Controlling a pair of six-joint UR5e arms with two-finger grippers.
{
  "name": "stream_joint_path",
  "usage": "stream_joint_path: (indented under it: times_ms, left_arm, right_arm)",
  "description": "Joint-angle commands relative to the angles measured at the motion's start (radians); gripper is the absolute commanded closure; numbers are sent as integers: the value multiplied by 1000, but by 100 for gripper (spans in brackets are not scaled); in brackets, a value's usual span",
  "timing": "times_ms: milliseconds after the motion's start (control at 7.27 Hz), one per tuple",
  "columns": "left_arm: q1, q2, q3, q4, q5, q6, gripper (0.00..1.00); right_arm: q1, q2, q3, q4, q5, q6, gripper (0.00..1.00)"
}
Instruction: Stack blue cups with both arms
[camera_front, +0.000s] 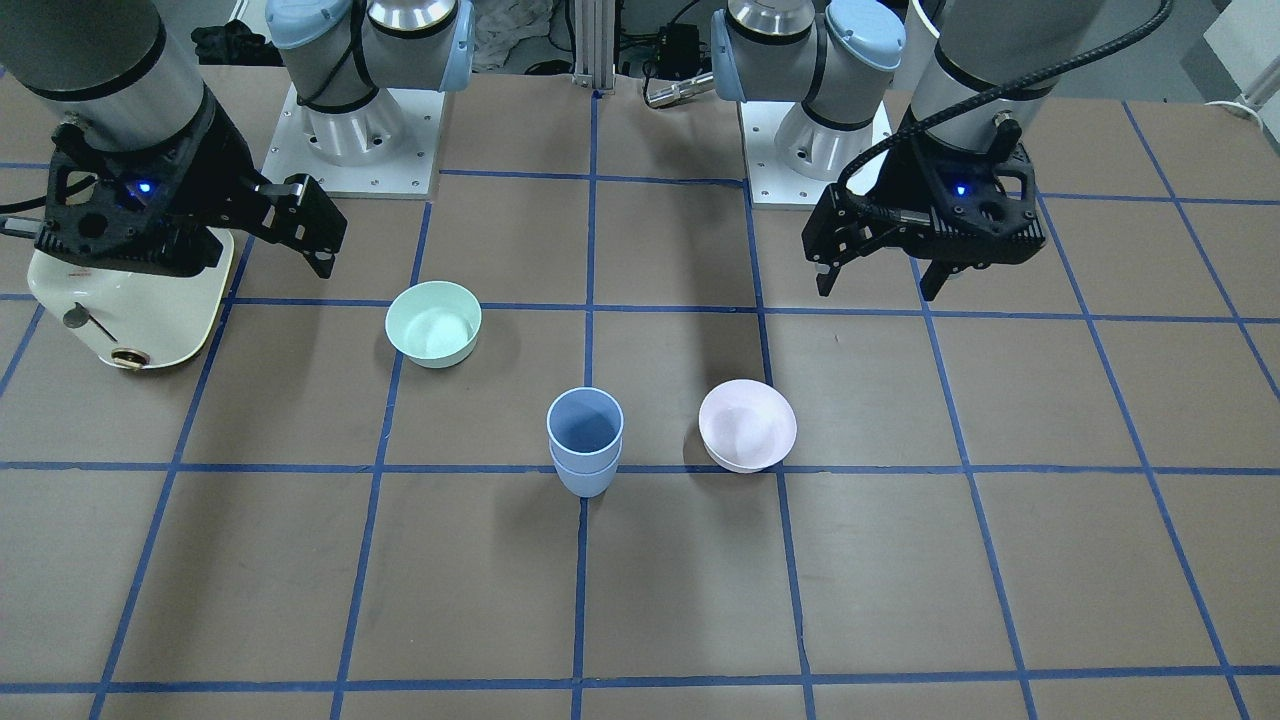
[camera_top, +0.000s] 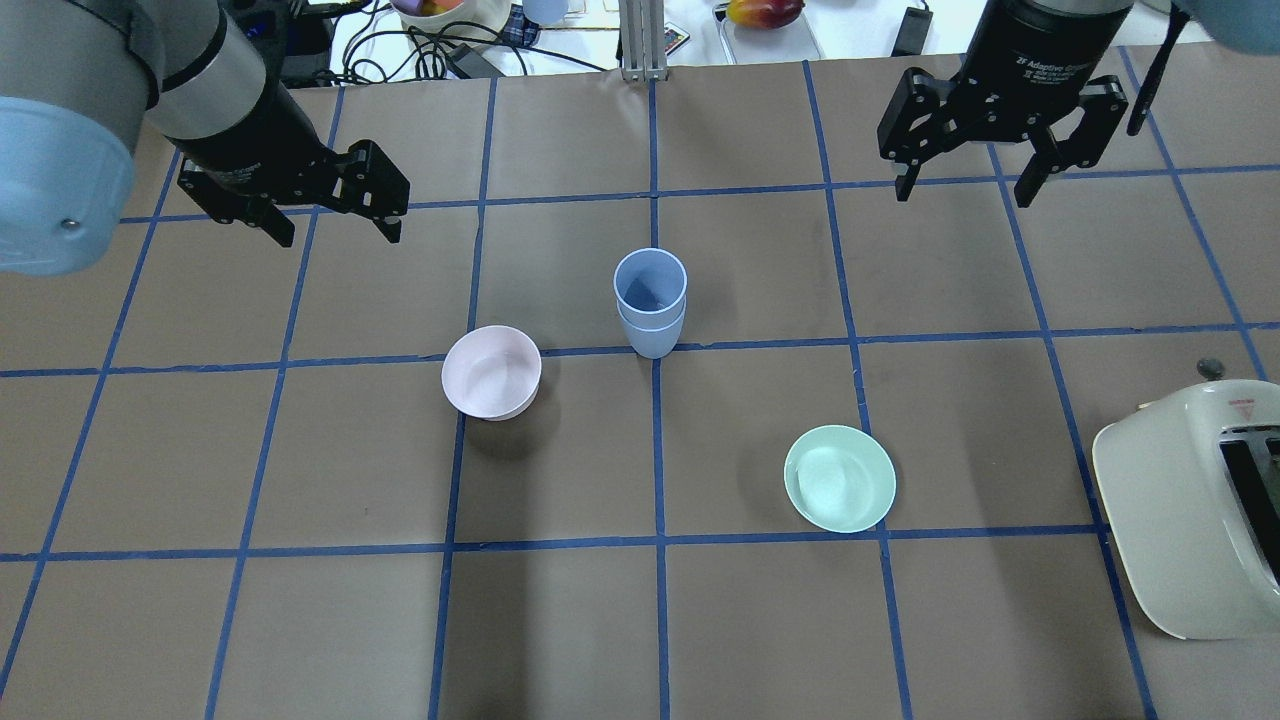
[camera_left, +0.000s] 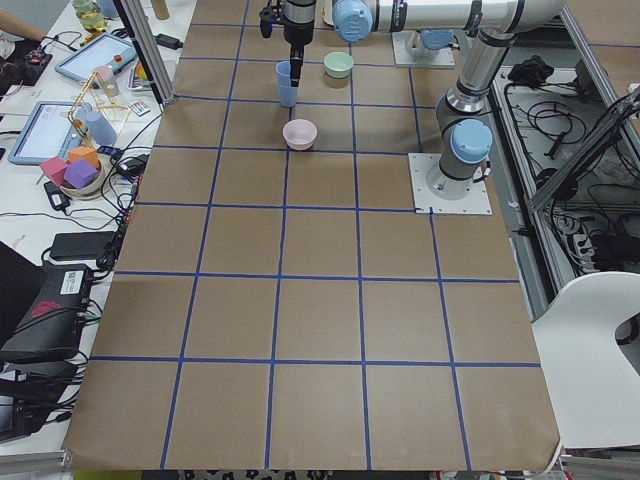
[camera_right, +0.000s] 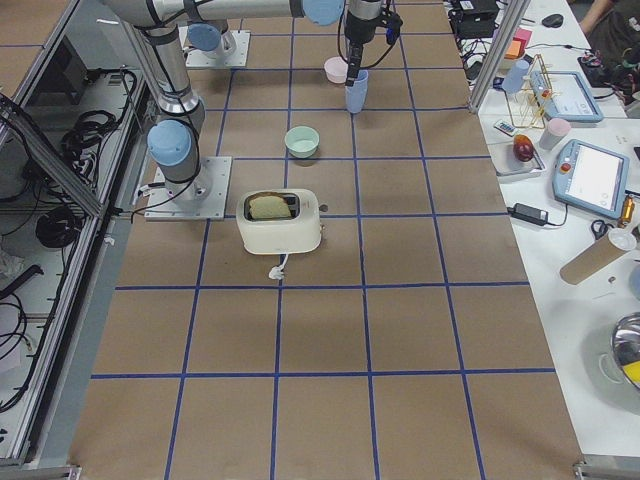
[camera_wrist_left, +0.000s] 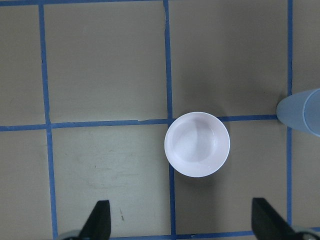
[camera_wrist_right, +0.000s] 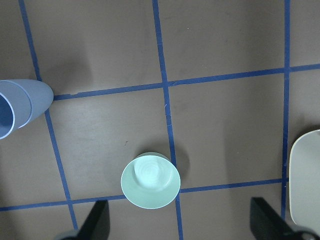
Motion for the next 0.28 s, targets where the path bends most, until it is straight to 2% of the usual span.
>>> stream_joint_path:
  times_ms: [0, 138]
  left_arm:
    - [0, -1, 0, 0, 0, 0, 0]
    - [0, -1, 0, 0, 0, 0, 0]
  right_arm:
    - [-1, 1, 0, -1, 0, -1, 0]
    - [-1, 1, 0, -8, 2, -1, 0]
